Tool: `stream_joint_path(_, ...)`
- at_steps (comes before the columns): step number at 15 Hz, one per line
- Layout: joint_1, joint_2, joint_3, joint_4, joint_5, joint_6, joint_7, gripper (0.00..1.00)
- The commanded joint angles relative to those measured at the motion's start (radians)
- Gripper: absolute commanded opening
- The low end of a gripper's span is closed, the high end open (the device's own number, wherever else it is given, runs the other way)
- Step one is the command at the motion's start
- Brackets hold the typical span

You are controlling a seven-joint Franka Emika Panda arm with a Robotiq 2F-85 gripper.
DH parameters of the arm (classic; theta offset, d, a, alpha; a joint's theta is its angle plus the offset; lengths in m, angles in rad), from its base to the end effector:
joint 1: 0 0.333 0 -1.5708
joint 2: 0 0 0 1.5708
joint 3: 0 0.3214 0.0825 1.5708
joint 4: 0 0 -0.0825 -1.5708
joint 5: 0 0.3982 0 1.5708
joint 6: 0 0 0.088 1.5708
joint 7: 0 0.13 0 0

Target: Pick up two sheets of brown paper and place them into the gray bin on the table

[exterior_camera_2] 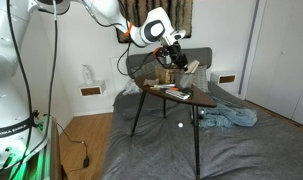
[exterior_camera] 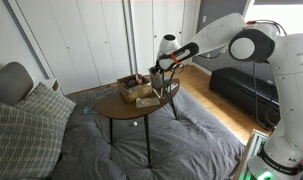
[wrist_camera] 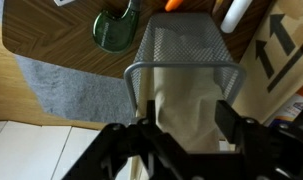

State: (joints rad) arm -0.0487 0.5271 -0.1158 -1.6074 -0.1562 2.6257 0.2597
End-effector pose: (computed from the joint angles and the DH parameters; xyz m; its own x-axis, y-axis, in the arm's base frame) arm 0.7446 -0.1084 0.3550 0.8430 -0.2221 0.4898 -0.2895 -0.9549 0.0653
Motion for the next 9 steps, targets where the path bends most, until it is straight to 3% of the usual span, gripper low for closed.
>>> stream_joint_path(1, 0.011, -0.083, 0.001, -0.092, 0.033, -0.015, -0.027, 0.64)
stream_joint_path(3, 0.015, -0.119, -0.003, -0.133, 0.029, -0.007, -0.017, 0.62)
stream_joint_path(4, 0.015, -0.145, -0.001, -0.163, 0.029, -0.003, -0.02, 0.67)
stream_joint_path(5, 0.013, -0.17, 0.003, -0.19, 0.03, 0.005, -0.027, 0.85)
stream_joint_path(9, 0.007, -0.328, 0.022, -0.36, 0.042, 0.059, -0.05, 1.0)
